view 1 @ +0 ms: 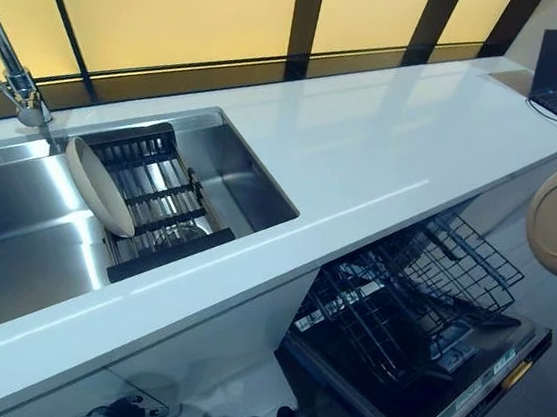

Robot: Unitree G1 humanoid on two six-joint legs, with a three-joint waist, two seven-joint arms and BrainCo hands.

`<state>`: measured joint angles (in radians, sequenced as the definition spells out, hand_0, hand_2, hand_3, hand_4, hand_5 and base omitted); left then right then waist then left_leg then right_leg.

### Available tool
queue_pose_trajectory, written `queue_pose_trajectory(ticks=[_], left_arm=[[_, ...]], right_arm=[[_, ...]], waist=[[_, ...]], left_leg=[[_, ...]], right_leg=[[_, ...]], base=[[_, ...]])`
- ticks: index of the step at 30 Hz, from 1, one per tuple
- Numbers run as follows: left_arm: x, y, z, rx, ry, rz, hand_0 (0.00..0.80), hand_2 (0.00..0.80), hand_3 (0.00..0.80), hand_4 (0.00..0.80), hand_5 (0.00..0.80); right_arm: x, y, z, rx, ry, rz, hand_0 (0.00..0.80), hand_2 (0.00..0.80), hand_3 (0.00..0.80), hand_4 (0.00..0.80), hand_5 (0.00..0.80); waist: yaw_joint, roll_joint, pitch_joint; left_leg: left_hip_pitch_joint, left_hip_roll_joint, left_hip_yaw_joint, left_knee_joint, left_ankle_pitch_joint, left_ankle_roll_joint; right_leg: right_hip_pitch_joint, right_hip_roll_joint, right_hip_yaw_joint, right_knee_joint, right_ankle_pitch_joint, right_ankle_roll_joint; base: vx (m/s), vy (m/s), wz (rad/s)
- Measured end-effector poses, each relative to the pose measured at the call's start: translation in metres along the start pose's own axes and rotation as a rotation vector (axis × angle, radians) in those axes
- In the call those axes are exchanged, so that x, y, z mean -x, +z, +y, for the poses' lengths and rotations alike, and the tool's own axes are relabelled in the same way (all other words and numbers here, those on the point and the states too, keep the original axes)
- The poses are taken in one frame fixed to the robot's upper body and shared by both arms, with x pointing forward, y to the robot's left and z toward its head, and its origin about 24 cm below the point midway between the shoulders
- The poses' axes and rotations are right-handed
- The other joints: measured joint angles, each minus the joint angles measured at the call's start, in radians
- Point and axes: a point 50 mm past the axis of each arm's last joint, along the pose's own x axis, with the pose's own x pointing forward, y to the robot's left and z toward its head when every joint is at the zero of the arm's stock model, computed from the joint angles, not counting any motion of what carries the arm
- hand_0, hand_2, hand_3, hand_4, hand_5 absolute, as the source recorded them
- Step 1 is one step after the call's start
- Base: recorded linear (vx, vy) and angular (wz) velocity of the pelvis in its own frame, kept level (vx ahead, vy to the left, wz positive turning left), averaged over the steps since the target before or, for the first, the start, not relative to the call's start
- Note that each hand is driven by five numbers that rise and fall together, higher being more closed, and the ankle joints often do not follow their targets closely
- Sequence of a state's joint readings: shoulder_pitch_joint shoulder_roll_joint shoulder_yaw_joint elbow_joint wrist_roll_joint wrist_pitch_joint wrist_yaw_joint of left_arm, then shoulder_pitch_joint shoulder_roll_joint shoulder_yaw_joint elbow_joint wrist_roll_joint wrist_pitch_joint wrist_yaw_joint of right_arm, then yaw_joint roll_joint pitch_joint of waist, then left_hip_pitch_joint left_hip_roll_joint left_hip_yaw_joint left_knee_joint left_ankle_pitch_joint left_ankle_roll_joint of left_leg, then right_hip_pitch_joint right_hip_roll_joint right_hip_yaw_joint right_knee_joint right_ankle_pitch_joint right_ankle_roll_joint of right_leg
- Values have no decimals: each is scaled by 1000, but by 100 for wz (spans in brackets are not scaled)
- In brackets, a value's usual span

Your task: Take plates into dishwasher

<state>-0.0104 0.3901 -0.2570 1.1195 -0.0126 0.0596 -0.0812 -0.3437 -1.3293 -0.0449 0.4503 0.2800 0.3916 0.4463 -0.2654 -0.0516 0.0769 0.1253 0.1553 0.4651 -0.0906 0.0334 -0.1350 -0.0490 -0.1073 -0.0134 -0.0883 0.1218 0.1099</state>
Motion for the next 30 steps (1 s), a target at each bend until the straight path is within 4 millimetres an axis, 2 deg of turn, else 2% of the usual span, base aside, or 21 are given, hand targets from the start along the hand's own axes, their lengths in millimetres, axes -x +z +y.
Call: queue_pose_trajectory(ticks=[5, 12, 17, 23, 30], left_arm=[[0, 0, 0, -1, -8, 1, 0, 0, 0, 0, 0], [0, 4, 1, -22, -4, -3, 0, 0, 0, 0, 0], [0, 3, 2, -38, -1, 1, 0, 0, 0, 0, 0], [-1, 5, 2, -38, 0, -7, 0, 0, 0, 0, 0], [-1, 7, 3, -39, 2, -11, 0, 0, 0, 0, 0]], right_arm=[[1, -5, 11, 121, 94, -8, 800, 800, 800, 800, 800], [6, 2, 29, 254, 181, -77, 800, 800, 800, 800, 800], [5, -18, 43, 312, 232, -15, 800, 800, 800, 800, 800], [3, -29, 56, 308, 284, 6, 800, 800, 800, 800, 800], [2, -28, 61, 319, 302, 0, 800, 800, 800, 800, 800]], waist=[[-17, 3, 4], [-19, -1, 10], [-19, -3, 13], [-19, -3, 14], [-16, -2, 14]], left_leg=[[-12, 0, 0, 1, 0, 0], [-15, 0, -2, 5, 0, 0], [-11, 1, -5, 2, -3, -2], [-10, 2, -20, 6, 0, -7], [-13, 3, -29, 1, -3, 0]], right_leg=[[-11, 0, 1, 1, 0, 0], [-13, 1, 0, 4, 0, 0], [-8, 1, -1, 0, -1, -1], [-2, 1, -6, 4, -1, -1], [-2, -1, -11, 2, -1, -1]], base=[[2, -6, 0], [27, 14, 0], [-28, -23, 0], [-13, -14, 1], [0, -3, 1]])
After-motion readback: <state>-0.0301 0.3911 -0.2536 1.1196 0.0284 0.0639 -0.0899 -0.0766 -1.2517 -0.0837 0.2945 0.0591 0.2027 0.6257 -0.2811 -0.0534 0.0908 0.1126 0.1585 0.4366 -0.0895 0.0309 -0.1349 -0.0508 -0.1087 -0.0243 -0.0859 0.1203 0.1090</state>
